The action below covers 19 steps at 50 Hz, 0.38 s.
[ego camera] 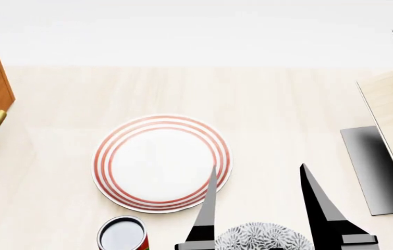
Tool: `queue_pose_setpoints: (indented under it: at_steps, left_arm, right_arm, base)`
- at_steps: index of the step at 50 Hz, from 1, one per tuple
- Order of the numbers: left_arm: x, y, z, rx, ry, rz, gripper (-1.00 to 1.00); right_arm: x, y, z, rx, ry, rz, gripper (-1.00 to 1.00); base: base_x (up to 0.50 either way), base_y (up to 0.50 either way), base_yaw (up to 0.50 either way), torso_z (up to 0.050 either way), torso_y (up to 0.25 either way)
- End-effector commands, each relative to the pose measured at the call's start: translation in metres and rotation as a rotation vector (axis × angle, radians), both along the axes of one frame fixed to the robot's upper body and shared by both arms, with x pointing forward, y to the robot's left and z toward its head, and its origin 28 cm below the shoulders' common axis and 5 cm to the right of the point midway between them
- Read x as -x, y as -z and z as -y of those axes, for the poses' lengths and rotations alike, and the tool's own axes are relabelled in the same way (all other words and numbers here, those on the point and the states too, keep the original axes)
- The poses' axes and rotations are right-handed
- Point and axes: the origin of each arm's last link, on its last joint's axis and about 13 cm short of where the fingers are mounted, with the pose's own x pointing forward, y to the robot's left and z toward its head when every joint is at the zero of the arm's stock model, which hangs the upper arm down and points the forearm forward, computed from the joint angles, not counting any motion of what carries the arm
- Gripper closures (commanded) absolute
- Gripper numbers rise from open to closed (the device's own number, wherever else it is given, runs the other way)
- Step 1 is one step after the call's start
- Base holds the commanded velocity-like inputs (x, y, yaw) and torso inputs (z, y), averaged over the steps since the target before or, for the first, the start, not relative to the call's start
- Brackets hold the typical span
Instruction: Close the top drawer of the cabinet.
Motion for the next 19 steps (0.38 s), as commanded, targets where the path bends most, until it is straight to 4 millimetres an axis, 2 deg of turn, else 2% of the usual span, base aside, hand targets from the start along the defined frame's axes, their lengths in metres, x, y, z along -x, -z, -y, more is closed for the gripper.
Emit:
queue_pose_setpoints:
  at_steps: [1, 19]
  left_arm:
    - [0.0045, -0.0012, -0.0106, -0.009, -0.047, 0.001, -1.00]
    - [0.0048, 0.0050, -0.0122, -0.006, -0.055, -0.009, -1.00]
  right_arm:
    - [0.0000, 0.0004, 0.0002, 0.001, 0.001, -0.001, -1.00]
    - [-0.0008, 0.0018, -0.0004, 0.002, -0.002, -0.004, -1.00]
  base:
    - [0.00, 0.00, 0.00, 0.000, 0.000]
    - [0.00, 0.00, 0.00, 0.000, 0.001]
